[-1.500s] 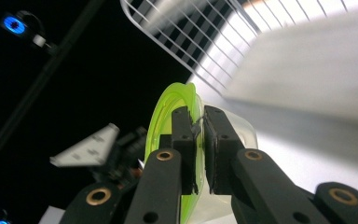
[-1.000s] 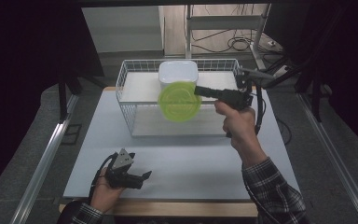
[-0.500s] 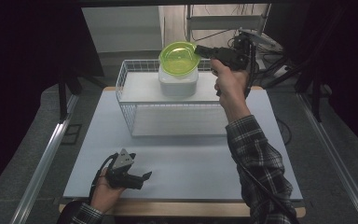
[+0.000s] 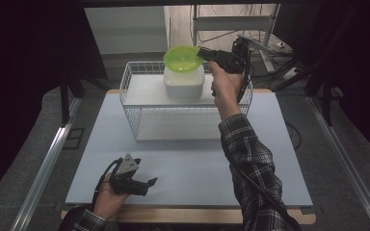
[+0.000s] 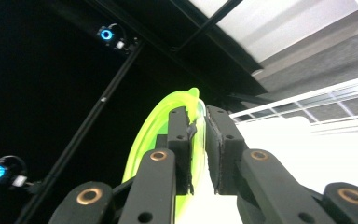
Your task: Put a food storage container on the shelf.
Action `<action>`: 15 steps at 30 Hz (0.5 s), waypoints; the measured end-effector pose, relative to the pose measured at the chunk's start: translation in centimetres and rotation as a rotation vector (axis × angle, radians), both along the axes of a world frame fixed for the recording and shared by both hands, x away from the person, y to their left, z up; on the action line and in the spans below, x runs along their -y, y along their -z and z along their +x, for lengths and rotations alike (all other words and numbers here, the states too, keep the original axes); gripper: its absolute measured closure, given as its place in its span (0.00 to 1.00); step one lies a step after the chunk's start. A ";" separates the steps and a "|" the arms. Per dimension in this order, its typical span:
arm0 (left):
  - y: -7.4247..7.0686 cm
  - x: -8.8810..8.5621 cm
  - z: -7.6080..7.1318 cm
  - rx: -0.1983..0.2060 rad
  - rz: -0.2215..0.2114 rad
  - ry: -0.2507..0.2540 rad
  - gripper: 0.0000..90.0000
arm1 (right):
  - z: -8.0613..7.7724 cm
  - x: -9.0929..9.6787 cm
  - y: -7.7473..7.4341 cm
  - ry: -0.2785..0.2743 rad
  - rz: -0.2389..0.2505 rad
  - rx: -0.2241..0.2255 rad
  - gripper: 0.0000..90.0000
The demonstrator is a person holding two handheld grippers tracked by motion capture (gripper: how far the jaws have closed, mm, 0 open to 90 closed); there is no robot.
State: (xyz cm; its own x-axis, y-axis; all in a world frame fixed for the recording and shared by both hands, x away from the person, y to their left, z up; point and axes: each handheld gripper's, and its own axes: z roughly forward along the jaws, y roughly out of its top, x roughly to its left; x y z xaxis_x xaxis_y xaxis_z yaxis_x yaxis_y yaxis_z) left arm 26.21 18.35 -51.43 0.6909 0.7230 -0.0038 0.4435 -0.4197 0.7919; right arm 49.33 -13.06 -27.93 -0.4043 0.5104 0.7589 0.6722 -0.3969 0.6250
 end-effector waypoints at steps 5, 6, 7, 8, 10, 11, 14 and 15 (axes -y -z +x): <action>0.0 0.0 0.0 -0.003 0.003 0.003 0.09 | 0.3 -0.2 0.1 0.013 -0.068 -0.003 0.79; 0.0 0.0 0.0 -0.004 0.003 0.002 0.09 | 0.3 -0.1 0.2 0.018 -0.081 0.005 0.75; 0.0 0.0 0.0 -0.004 0.003 0.002 0.09 | 0.3 -0.1 0.2 0.018 -0.081 0.005 0.75; 0.0 0.0 0.0 -0.004 0.003 0.002 0.09 | 0.4 -0.1 0.2 0.020 -0.082 0.010 0.73; 0.0 0.0 0.0 -0.004 0.003 0.003 0.09 | 0.3 0.1 0.2 0.025 -0.099 0.033 0.62; 0.1 0.1 0.0 -0.005 0.004 0.004 0.09 | 0.2 0.2 0.1 0.029 -0.112 0.042 0.57; 0.1 0.1 0.0 -0.004 0.008 0.005 0.09 | -0.4 1.0 -0.3 0.021 -0.138 0.087 0.41; 0.1 0.1 0.0 -0.004 0.008 0.005 0.09 | -0.4 1.0 -0.3 0.021 -0.138 0.087 0.41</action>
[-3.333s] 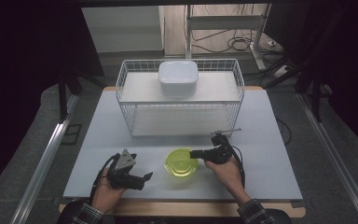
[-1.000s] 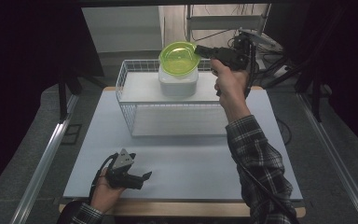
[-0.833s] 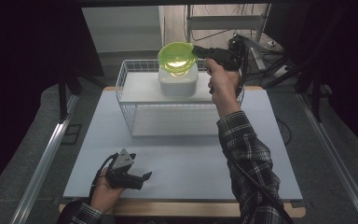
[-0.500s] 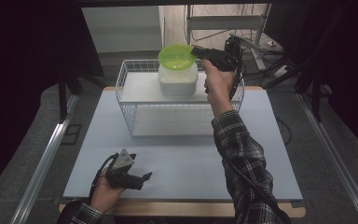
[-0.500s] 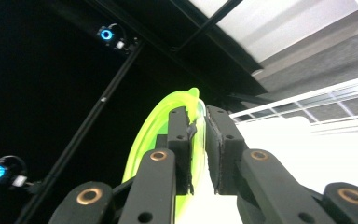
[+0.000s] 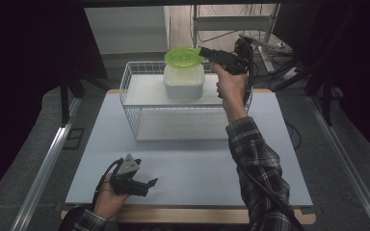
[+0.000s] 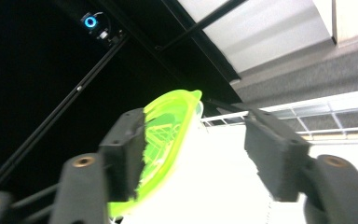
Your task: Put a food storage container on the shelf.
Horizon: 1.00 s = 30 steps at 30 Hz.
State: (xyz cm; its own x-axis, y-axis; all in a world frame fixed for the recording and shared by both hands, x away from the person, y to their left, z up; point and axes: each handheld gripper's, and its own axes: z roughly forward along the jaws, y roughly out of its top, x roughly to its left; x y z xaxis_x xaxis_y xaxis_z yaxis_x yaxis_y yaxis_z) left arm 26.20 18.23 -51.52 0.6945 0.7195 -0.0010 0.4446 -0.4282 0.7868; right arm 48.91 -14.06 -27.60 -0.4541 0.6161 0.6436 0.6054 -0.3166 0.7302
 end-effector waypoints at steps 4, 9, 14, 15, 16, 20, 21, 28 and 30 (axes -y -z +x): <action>0.0 0.0 0.0 0.001 0.004 -0.001 0.09 | -1.8 1.0 -0.2 -0.032 -0.064 0.055 0.32; 0.0 0.0 0.0 0.004 -0.001 -0.006 0.08 | -5.4 2.3 1.3 -0.098 -0.142 0.103 0.24; 0.0 -0.3 0.1 0.001 -0.021 -0.017 0.07 | -9.6 3.9 5.2 -0.130 -0.246 0.150 0.18; 0.0 -0.4 0.1 -0.002 -0.026 -0.022 0.07 | -10.3 4.1 6.1 -0.134 -0.267 0.158 0.17; 0.0 -0.4 0.2 -0.003 -0.028 -0.024 0.07 | -11.0 4.4 7.0 -0.134 -0.290 0.160 0.16; 0.0 -0.6 0.2 -0.006 -0.033 -0.028 0.07 | -12.7 5.1 9.9 -0.138 -0.359 0.178 0.13; 0.0 -0.6 0.3 -0.007 -0.033 -0.029 0.07 | -13.2 5.3 10.8 -0.137 -0.385 0.178 0.13; 0.1 -0.8 0.3 -0.009 -0.029 -0.032 0.07 | -16.0 6.0 16.4 -0.144 -0.551 0.229 0.07; 0.2 -0.8 0.3 -0.008 -0.024 -0.030 0.07 | -16.5 6.1 18.2 -0.164 -0.626 0.231 0.04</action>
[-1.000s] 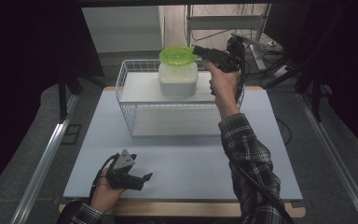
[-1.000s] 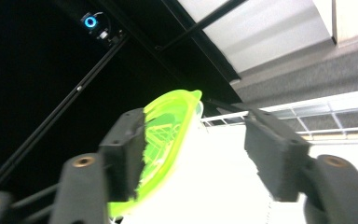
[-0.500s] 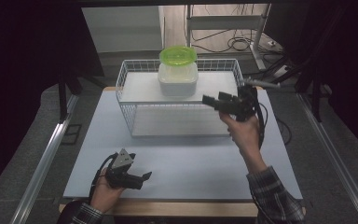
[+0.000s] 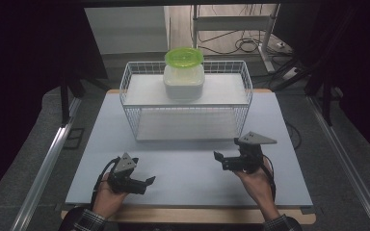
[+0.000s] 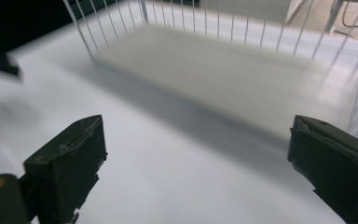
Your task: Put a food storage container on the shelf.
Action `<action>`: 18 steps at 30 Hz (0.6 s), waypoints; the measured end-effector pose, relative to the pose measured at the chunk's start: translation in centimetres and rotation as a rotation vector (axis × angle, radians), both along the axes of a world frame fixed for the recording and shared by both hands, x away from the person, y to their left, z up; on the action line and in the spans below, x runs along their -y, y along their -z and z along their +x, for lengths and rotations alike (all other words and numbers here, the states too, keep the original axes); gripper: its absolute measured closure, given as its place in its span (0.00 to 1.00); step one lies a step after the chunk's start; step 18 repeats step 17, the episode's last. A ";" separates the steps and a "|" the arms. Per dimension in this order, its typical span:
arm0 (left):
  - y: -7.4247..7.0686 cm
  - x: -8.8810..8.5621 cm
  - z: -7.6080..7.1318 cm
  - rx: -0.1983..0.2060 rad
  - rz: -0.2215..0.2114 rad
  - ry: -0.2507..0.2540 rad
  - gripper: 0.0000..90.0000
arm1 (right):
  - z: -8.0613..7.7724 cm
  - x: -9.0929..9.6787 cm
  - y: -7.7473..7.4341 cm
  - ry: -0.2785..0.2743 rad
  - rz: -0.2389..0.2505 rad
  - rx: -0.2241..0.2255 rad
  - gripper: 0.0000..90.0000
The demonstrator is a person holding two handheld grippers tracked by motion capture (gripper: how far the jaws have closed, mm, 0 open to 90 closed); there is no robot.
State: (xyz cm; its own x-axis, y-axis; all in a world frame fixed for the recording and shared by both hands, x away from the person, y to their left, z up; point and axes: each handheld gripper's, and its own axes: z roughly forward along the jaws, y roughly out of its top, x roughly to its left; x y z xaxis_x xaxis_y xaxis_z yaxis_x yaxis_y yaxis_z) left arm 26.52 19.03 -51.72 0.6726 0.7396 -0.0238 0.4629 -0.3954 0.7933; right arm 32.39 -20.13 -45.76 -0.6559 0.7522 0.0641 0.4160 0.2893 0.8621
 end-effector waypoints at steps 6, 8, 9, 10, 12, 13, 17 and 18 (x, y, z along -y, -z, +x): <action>0.3 -0.1 0.1 0.009 0.017 0.001 0.06 | -1.0 0.6 3.4 -0.020 -0.111 -0.041 0.02; 0.4 -0.1 0.1 0.011 0.019 0.000 0.06 | -1.3 0.5 4.2 -0.031 -0.123 -0.074 0.02; 0.5 -0.1 0.2 0.012 0.020 0.001 0.06 | -1.3 0.5 4.2 -0.031 -0.123 -0.074 0.02; 0.6 0.0 0.2 0.011 0.025 0.003 0.06 | -1.4 0.2 4.7 -0.036 -0.154 -0.090 0.02; 0.6 0.0 0.2 0.010 0.026 0.004 0.06 | -1.4 0.0 4.9 -0.039 -0.175 -0.099 0.02; 0.6 0.1 0.2 0.011 0.027 0.006 0.06 | -1.3 -0.3 5.3 -0.039 -0.201 -0.105 0.02; 0.5 0.1 0.2 0.013 0.022 0.006 0.05 | -1.3 -0.4 5.5 -0.041 -0.212 -0.111 0.02; 0.5 0.1 0.2 0.013 0.022 0.006 0.05 | -1.3 -0.4 5.5 -0.041 -0.212 -0.111 0.02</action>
